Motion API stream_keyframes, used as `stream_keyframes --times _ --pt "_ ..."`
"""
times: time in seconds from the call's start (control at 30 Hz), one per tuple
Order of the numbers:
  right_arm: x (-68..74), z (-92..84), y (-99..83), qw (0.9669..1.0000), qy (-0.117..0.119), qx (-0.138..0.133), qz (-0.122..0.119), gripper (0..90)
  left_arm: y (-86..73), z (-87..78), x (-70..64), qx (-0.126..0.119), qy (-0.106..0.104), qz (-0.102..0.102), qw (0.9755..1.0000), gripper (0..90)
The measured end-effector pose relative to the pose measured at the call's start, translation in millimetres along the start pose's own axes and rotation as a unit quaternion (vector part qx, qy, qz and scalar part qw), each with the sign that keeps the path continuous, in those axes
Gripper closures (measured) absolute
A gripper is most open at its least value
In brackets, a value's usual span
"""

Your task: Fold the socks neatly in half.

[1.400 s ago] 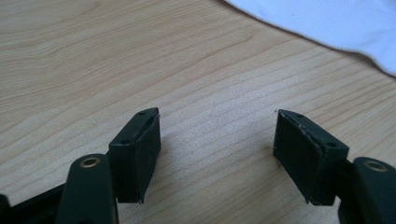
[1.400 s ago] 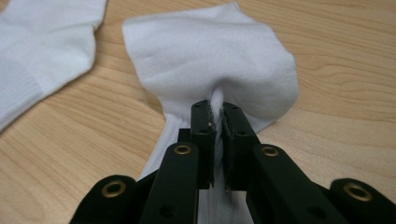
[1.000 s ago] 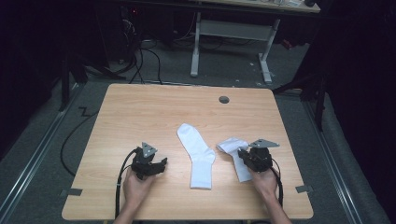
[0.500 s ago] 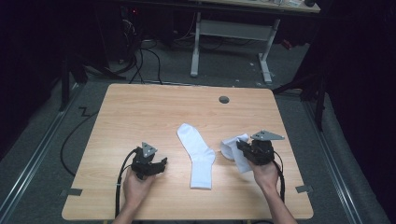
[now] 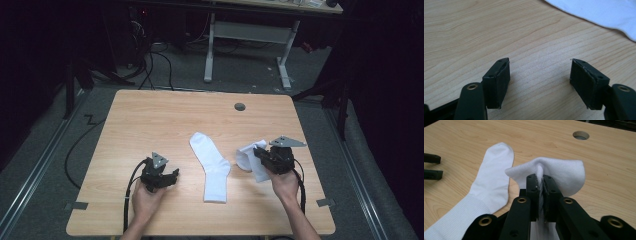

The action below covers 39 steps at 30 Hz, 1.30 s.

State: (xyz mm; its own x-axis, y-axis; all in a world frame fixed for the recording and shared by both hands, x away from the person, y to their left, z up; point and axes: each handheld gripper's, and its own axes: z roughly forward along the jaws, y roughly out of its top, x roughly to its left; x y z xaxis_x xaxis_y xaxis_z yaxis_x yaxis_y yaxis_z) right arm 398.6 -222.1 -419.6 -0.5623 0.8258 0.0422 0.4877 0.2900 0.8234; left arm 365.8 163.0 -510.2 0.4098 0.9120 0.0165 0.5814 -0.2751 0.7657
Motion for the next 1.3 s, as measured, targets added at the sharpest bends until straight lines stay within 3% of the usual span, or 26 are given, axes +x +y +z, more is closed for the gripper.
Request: stream_keyframes --times 0.17,0.53,0.83,1.1,1.3 --pt "1.8 -1.4 1.5 0.9999 0.006 -0.005 0.007 84.8 -0.1 0.0 0.6 -0.001 0.002 -0.006 1.0000 33.0" --pt "12.1 -3.7 18.2 0.9997 0.011 -0.006 -0.022 84.7 0.0 0.0 1.4 -0.002 0.001 -0.007 1.0000 33.0" --pt "22.7 -3.1 34.7 0.9992 0.026 -0.021 -0.023 84.7 -0.2 0.0 0.3 0.000 0.006 -0.004 1.0000 32.5" --pt "24.8 -7.6 45.9 0.9990 0.025 -0.033 -0.018 84.7 0.0 0.2 1.4 -0.002 0.003 -0.006 1.0000 33.2" --pt "30.2 -3.5 56.9 0.9989 0.027 -0.027 -0.028 84.6 0.0 0.2 1.7 -0.001 0.002 -0.005 1.0000 33.2"
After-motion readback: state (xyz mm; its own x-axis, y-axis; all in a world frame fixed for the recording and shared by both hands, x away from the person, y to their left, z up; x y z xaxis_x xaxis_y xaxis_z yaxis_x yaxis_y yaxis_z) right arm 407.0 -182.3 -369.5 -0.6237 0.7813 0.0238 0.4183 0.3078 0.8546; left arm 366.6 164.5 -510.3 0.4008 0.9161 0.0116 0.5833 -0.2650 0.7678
